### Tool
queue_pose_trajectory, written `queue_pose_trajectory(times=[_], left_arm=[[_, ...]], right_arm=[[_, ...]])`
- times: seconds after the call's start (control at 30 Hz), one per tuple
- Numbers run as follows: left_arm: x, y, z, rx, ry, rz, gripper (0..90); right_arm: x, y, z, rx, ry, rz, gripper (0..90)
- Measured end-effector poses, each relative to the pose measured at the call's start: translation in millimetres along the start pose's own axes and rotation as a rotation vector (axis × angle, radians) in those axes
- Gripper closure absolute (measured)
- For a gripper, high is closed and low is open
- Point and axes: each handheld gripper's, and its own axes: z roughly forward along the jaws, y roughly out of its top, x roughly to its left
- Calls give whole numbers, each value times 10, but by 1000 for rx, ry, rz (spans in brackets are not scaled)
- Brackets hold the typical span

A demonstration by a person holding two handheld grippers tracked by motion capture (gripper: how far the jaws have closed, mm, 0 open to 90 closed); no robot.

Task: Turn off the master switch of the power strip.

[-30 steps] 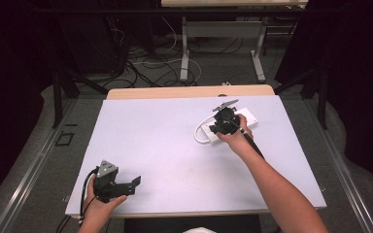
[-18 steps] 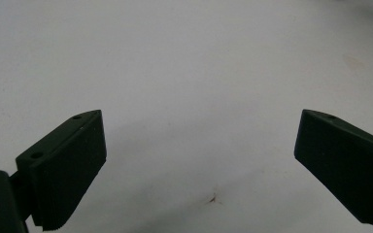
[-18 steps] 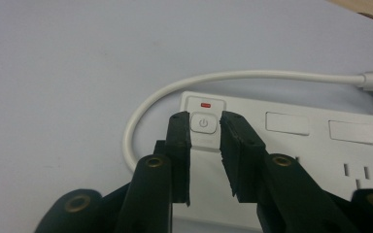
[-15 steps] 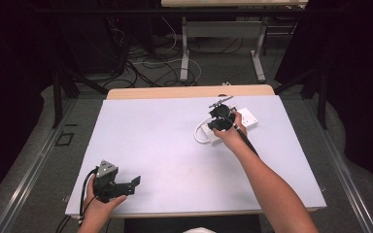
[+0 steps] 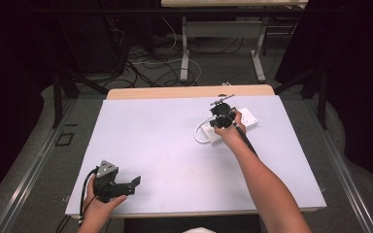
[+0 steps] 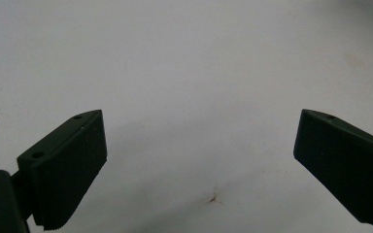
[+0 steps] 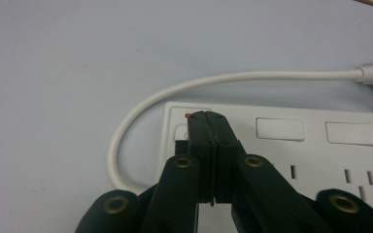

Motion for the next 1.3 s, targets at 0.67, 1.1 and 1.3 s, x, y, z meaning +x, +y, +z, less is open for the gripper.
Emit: queue_pose_trajectory(times=[0.67, 1.1, 1.3], left_arm=[[13, -10, 6, 5, 3, -5, 53], [4, -10, -2, 3, 4, -2, 55], [-1, -13, 0, 4, 4, -1, 55]], right_arm=[[52, -19, 202, 9, 16, 24, 900], [123, -34, 224, 15, -11, -5, 900], [150, -66, 236, -11, -13, -7, 900]])
